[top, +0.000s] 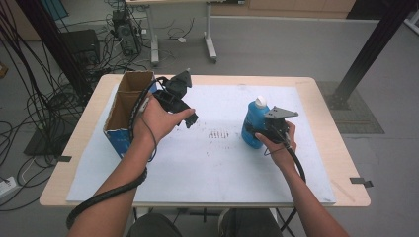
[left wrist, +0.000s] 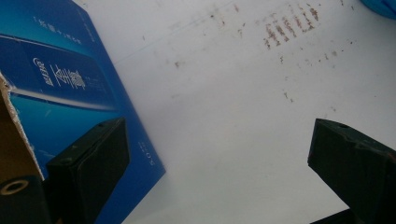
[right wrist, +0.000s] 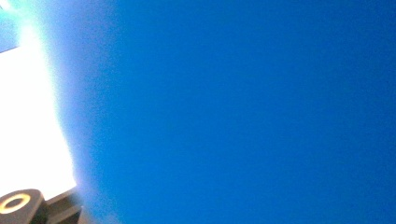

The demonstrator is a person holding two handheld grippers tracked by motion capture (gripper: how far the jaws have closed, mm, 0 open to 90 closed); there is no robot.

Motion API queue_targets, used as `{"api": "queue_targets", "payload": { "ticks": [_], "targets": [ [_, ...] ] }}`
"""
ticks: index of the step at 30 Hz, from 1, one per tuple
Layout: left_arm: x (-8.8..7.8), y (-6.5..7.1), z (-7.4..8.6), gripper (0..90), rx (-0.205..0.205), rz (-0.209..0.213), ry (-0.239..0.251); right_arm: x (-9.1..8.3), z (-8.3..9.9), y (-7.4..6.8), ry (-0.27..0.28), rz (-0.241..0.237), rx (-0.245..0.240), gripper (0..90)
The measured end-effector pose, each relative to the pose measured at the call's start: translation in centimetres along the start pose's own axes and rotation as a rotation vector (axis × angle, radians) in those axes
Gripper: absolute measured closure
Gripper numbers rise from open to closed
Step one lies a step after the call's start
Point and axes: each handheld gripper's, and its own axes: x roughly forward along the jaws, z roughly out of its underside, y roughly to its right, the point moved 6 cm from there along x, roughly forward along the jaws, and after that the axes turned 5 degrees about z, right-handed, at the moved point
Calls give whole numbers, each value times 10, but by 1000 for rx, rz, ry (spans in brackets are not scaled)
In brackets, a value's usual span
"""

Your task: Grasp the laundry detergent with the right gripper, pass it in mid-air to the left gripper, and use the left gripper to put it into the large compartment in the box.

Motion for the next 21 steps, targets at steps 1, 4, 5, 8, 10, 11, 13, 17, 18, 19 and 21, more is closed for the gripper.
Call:
{"api": "queue_targets", "payload": {
  "ticks": [1, 4, 5, 8, 10, 11, 13, 17, 18, 19, 21],
  "targets": [
    [0, 0, 0, 62, 1, -1, -1, 0, 0, 0, -1, 0, 0, 433],
    [-1, 0, 0, 61, 3, -2, -2, 0, 0, 0, -1, -1, 1, 433],
    [-1, 1, 0, 62, 3, -1, -2, 0, 0, 0, -2, -1, 1, 433],
    [-2, 1, 0, 61, 2, -5, 3, 0, 0, 0, -1, -1, 1, 433],
    [-2, 1, 0, 61, 2, -5, 2, 0, 0, 0, -1, -1, 1, 433],
    [-2, 1, 0, 61, 2, -4, 1, 0, 0, 0, -1, -1, 1, 433],
    [-2, 1, 0, 62, 3, -4, 1, 0, 0, 0, -1, -1, 1, 434],
    [-2, 1, 0, 61, 5, -5, -2, 0, 0, 0, -1, -2, 2, 434],
    [-2, 1, 0, 61, 7, -6, -2, 0, 0, 0, -1, -2, 2, 434],
    [-3, 1, -1, 61, 8, -6, -2, 0, 0, 0, -1, -2, 2, 434],
    [-3, 2, -1, 61, 9, -6, 0, 0, 0, 0, -1, -1, 2, 434]
  ]
}}
